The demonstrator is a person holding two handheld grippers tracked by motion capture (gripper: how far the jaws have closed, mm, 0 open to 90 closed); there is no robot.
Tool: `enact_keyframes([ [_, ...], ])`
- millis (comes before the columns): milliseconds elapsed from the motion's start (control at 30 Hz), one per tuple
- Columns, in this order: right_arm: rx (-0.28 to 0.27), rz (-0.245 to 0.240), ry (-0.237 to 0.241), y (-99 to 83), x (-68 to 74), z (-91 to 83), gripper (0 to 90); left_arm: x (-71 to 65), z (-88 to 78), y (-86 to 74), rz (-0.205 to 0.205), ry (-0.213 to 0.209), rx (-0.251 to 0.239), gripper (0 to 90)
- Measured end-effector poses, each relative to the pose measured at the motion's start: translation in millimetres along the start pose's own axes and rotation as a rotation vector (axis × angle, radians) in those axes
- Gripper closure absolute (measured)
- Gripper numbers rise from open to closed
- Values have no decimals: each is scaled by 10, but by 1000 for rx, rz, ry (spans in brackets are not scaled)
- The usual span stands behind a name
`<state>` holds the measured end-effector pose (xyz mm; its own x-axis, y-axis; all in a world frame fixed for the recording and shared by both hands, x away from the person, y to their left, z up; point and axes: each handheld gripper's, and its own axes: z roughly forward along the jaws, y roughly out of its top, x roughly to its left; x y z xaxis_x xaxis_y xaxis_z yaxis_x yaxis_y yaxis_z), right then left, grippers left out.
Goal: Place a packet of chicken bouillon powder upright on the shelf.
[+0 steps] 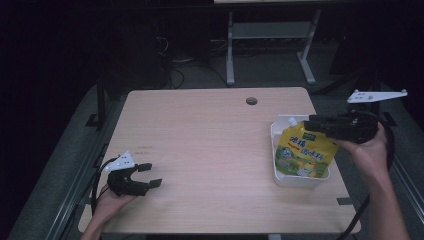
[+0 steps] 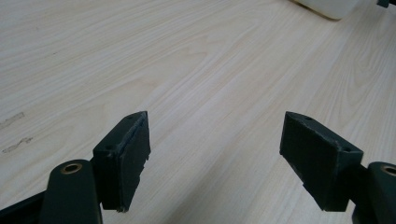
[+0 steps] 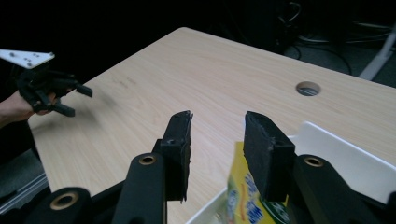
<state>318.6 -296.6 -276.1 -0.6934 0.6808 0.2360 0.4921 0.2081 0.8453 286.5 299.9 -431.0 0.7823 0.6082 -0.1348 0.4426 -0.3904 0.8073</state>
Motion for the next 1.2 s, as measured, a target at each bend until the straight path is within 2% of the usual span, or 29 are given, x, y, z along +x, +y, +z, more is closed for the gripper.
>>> enact_keyframes([
  [167,26,-25,25,47,93,136,588,1,-10,-2,1,2,0,239],
  [533,39,-67,89,122,307,350,546,-6,-20,6,0,-2,1,229],
  [1200,90,-103,171,102,646,828,461,2,-33,-5,-4,2,6,217],
])
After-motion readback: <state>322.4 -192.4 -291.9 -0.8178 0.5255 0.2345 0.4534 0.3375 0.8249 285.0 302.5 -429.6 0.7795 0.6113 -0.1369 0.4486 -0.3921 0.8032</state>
